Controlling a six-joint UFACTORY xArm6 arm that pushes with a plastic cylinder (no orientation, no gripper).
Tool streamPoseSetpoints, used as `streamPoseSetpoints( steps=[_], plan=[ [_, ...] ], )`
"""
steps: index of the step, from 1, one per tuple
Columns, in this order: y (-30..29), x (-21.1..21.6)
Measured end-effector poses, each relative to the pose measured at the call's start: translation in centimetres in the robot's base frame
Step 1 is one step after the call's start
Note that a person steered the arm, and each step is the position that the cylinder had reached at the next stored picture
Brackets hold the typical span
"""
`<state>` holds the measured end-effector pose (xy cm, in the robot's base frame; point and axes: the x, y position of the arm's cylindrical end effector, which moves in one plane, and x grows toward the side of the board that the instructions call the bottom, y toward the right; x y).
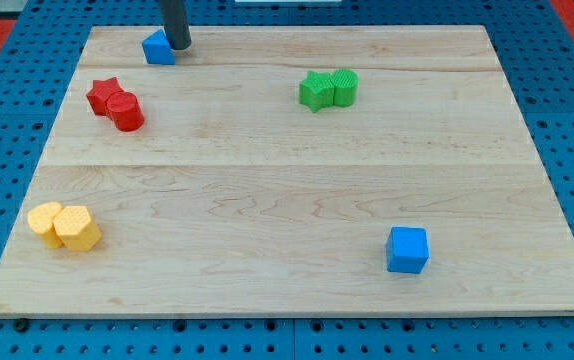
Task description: Move your arm to the bottom left corner of the board
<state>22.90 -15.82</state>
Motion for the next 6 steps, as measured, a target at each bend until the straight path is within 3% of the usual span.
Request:
streamPoseSetpoints(
  steps=[3, 4, 5, 6],
  plan=[
    [-2.1, 1.4],
    [1.3, 2.7],
    [8.8, 2.7],
    [15.4, 5.8]
  ],
)
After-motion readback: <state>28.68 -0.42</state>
